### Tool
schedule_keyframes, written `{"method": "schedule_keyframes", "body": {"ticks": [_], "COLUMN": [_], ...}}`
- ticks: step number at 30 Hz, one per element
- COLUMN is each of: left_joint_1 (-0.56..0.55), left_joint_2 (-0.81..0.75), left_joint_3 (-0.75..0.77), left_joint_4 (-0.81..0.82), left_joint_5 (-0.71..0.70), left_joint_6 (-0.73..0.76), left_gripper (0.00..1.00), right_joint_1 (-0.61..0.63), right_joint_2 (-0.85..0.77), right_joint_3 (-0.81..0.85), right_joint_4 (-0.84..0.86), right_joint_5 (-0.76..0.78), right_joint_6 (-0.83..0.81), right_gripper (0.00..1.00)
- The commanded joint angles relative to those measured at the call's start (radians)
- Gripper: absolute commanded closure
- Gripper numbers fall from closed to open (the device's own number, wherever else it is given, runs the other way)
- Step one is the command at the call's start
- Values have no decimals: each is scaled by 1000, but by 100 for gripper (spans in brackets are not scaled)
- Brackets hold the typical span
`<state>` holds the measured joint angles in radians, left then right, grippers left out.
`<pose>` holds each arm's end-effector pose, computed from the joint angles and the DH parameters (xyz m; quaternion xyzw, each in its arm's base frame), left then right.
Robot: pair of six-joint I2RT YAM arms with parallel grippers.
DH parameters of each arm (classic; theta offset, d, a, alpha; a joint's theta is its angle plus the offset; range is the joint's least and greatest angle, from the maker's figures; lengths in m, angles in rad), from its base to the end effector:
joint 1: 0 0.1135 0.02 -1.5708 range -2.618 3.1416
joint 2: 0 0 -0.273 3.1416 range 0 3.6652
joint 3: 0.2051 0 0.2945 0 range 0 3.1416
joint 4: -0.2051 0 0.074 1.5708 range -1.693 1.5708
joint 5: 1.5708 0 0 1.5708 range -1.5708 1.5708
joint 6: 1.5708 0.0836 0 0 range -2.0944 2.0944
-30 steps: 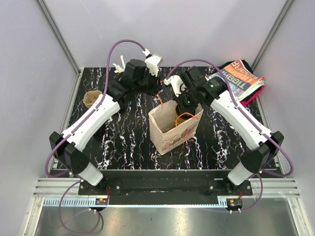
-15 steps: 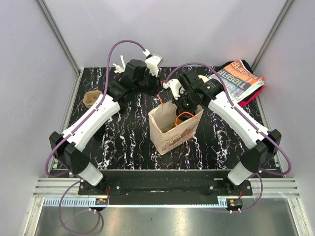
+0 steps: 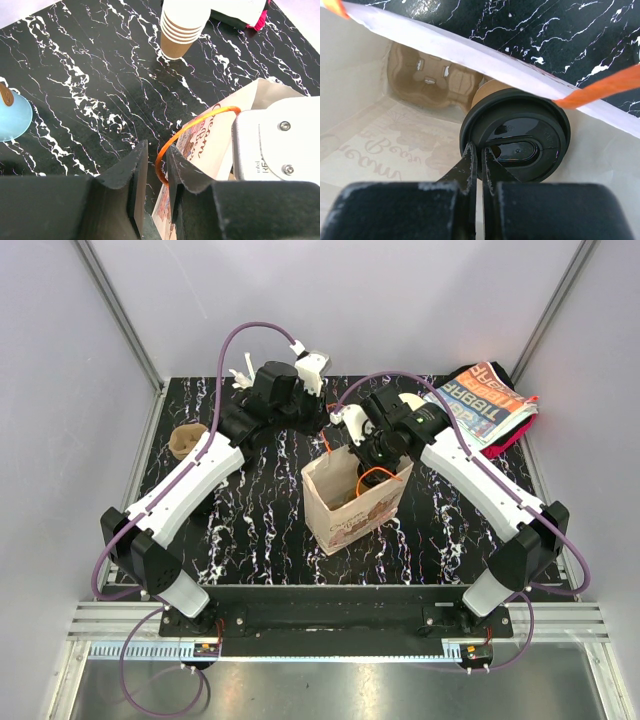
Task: Pack the takeout coffee
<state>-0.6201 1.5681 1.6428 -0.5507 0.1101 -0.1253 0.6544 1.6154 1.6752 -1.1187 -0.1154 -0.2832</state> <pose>0.3543 -0.2643 0.3958 0.2366 0.8196 -0.2330 0.4669 0.3062 0.2470 0.3264 -0.4494 0.8550 0.1015 0.2381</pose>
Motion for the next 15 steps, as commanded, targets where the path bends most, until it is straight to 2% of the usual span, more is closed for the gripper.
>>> {"method": "schedule_keyframes", "body": {"ticks": [1,15], "left_joint_1": [6,8], "left_joint_2": [-31,-29], "left_joint_3": [-1,-5], "left_joint_4": [52,52], "left_joint_5": [26,33], "left_joint_6": [-11,-13], "left_gripper": [76,76], "right_joint_1": [11,11], "right_joint_2": [0,-22], "right_joint_3": [-6,-34], "right_joint_4": [42,114], "right_joint_5": [16,28], "right_joint_6": [-14,-39], "right_gripper": [100,100]}}
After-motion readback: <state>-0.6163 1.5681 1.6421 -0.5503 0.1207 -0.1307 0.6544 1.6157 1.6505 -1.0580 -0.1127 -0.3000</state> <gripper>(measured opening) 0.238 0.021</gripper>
